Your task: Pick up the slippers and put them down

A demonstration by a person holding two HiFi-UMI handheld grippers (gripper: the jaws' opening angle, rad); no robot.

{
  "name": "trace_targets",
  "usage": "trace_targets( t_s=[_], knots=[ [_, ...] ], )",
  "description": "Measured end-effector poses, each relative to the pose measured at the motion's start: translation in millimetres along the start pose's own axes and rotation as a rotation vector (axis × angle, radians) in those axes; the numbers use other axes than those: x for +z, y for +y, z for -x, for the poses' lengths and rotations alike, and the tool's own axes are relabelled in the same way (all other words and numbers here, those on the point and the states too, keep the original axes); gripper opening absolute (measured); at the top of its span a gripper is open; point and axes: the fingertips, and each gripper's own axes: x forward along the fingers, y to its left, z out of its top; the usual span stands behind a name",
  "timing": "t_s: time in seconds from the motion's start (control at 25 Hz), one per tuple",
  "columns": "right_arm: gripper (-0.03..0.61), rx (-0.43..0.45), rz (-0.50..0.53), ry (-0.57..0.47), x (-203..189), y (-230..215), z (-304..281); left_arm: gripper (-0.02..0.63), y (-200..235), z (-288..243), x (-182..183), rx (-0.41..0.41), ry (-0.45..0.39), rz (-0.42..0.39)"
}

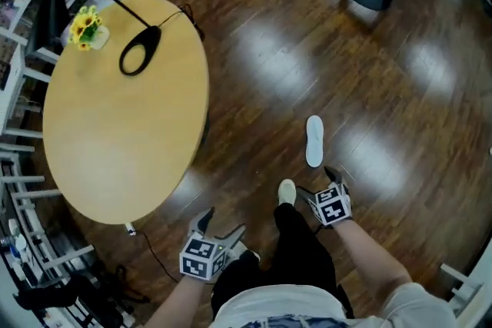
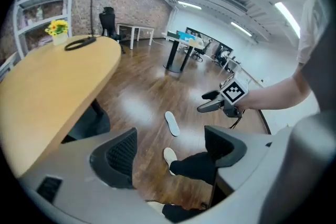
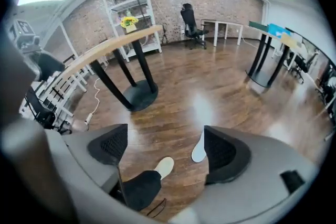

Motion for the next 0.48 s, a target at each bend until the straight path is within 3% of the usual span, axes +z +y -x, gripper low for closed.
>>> trace_targets(
  t_s=[0.24, 0.36, 0.48],
  knots=[
    [0.479, 0.157, 0.156, -0.088, 73, 236, 127, 0.403, 63, 237, -107, 0.215, -0.252, 0.227],
    [0.479, 0.21, 0.285, -0.167, 108, 364, 181, 0.403, 95, 350, -163, 0.301, -0.39, 0.288],
    [0.479, 0.242, 0.312, -0.223, 109, 455, 214, 0.403, 111, 416, -243, 0.35, -0.429, 0.353]
  ],
)
